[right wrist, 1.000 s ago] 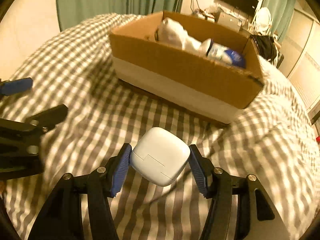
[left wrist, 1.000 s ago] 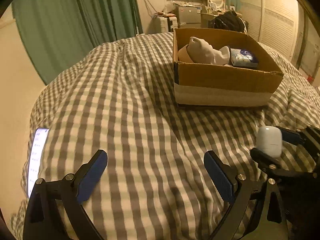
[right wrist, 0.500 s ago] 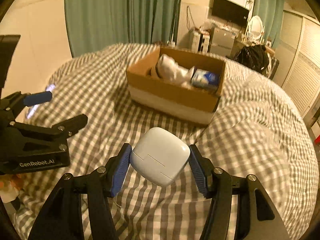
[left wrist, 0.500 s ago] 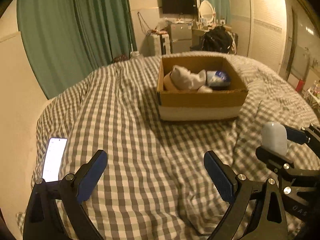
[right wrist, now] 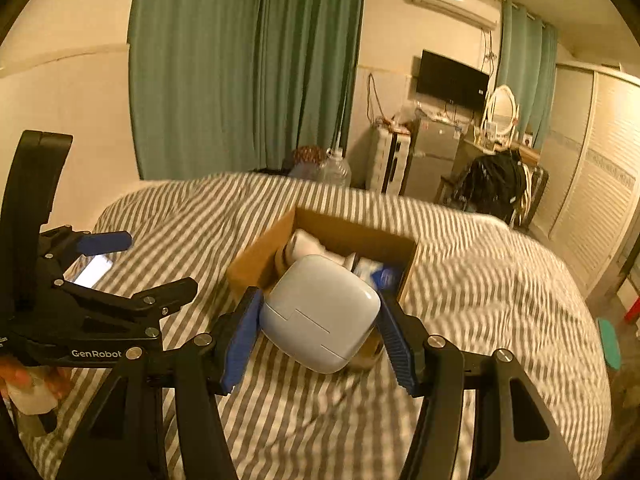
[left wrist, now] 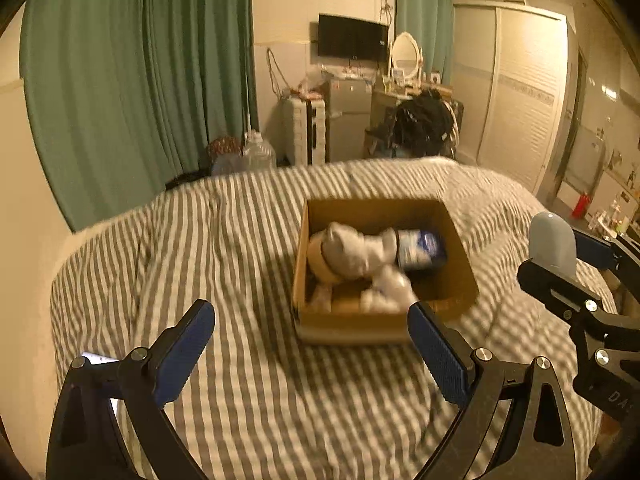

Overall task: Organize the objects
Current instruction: 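Carry the earbuds case into the box and open the right tool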

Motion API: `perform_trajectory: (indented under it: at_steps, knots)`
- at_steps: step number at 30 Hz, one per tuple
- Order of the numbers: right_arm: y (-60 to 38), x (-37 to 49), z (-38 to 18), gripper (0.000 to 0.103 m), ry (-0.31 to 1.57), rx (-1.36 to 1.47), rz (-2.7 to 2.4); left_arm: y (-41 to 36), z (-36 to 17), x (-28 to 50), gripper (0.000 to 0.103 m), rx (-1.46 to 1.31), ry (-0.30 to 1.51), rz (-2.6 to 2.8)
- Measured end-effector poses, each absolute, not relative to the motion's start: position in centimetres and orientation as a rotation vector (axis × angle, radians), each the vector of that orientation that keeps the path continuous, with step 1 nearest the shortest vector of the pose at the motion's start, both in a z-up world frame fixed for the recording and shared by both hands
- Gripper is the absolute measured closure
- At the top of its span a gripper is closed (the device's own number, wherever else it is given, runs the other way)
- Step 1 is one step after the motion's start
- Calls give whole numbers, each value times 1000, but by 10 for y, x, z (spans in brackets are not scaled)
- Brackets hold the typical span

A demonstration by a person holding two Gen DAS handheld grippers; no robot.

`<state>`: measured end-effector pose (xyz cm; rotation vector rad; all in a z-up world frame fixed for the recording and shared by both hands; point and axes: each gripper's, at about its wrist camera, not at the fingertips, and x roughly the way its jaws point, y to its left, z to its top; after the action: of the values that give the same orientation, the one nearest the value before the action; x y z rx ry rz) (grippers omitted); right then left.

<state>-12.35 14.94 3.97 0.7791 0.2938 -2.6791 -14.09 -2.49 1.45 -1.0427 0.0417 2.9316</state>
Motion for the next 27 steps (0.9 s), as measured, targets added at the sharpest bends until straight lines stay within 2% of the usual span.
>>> perform_trajectory:
  at_steps: [9, 15, 20, 27]
  knots:
    - [144, -218, 51, 45, 253, 765, -2675, -19, 14, -223, 3, -1012, 127, 2991]
    - [143, -296, 39, 45, 210, 818, -2660, -16, -15, -287, 3, -1100, 38, 2954]
    - [140, -344, 9, 45, 193, 911, -2640, -11, -41, -308, 3, -1111, 86, 2940]
    - [136, -361, -45, 45, 225, 1060, -2577, -10, -79, -315, 3, -1240, 117, 2882]
